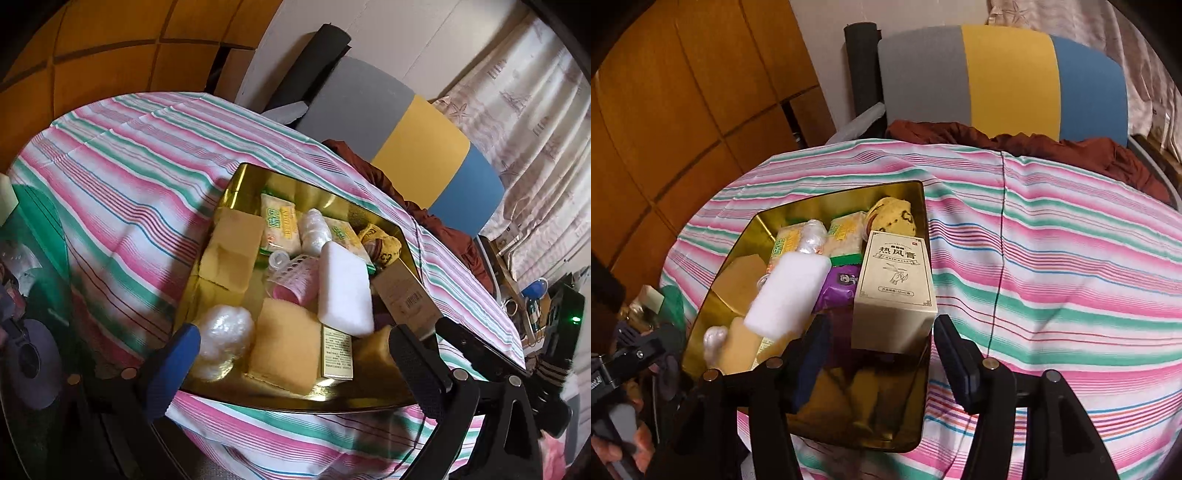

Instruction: Organize objects

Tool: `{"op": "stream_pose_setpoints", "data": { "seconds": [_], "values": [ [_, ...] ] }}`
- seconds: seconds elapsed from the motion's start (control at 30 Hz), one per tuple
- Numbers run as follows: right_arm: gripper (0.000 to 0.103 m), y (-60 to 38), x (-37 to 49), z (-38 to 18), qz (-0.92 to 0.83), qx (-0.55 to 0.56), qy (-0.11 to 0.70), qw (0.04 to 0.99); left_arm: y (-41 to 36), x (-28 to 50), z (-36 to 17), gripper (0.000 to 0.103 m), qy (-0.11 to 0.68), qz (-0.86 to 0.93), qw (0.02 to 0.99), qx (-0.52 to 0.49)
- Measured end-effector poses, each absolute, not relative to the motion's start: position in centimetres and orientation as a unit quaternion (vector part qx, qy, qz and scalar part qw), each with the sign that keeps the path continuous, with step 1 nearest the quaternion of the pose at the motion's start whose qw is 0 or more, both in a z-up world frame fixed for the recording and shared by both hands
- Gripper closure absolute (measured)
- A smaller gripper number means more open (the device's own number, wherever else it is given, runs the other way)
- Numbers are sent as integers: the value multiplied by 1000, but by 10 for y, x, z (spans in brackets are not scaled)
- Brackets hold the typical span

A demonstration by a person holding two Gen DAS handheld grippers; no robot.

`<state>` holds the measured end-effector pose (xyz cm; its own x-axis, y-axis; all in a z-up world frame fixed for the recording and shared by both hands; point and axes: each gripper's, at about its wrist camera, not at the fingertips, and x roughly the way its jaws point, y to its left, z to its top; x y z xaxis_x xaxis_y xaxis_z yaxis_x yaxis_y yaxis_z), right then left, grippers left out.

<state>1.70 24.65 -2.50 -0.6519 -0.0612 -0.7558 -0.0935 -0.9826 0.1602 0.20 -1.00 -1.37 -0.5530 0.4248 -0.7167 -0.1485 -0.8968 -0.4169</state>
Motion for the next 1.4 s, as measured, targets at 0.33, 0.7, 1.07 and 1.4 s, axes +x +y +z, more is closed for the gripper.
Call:
{"op": "stream_pose_setpoints", "data": {
  "seconds": [0.33, 0.7, 1.07, 1.4],
  "values": [
    [58, 242, -4, -28, 917, -390, 82, -18, 3, 10, -5, 0, -119, 875, 165, -440],
    [69, 239, 12, -27, 909, -409, 79, -23, 6, 10, -4, 0, -89, 887, 110, -439],
    [48, 234, 28, -17, 908, -398, 121, -48, -4, 6, 3, 0, -52, 894, 31, -444],
    [31, 201, 44, 28, 935, -353, 41, 11, 0, 16, 21, 0, -17, 910, -24, -413]
  ]
}}
